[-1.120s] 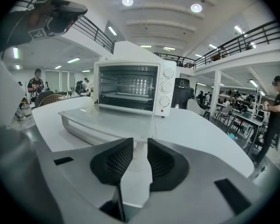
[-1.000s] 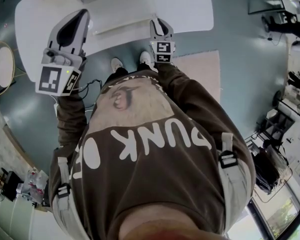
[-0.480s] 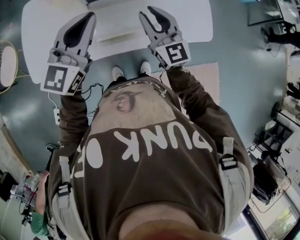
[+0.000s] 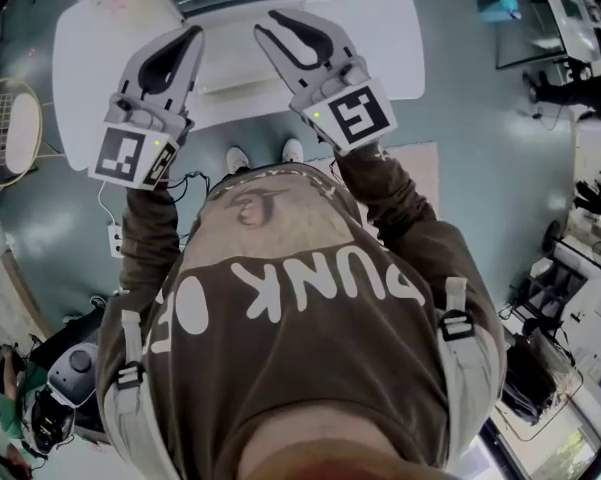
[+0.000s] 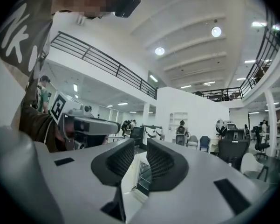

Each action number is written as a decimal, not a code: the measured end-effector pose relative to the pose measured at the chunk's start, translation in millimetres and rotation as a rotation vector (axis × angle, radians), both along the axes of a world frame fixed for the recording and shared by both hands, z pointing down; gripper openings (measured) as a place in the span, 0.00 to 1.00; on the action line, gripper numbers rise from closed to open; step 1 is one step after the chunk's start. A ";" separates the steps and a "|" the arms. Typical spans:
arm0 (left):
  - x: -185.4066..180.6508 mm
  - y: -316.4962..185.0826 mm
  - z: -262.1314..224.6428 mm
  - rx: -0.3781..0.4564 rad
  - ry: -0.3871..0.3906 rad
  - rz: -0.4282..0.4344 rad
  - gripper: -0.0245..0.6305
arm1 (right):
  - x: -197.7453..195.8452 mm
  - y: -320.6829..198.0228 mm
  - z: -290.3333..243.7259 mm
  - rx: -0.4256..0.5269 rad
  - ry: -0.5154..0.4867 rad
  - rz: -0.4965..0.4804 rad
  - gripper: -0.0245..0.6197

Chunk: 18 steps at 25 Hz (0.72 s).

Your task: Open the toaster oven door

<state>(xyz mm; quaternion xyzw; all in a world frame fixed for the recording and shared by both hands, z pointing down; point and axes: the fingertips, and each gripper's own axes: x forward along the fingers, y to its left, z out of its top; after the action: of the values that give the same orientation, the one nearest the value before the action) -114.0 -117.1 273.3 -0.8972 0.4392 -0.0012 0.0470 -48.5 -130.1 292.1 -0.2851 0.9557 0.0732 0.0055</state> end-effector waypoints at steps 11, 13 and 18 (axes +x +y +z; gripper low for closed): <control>12.0 2.0 -8.1 0.018 -0.012 0.011 0.04 | -3.1 7.6 -28.3 0.032 -0.018 -0.049 0.14; 11.6 3.0 -10.1 0.020 -0.012 0.010 0.04 | -3.8 8.5 -28.0 0.033 -0.014 -0.051 0.06; 11.3 7.0 -12.3 0.020 -0.014 0.010 0.04 | -7.1 12.2 -23.5 0.031 0.015 -0.067 0.05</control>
<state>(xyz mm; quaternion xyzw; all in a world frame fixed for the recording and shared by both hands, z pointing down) -102.8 -110.2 261.0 -0.8987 0.4345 -0.0029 0.0589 -55.6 -117.9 268.6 -0.2521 0.9635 0.0900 0.0051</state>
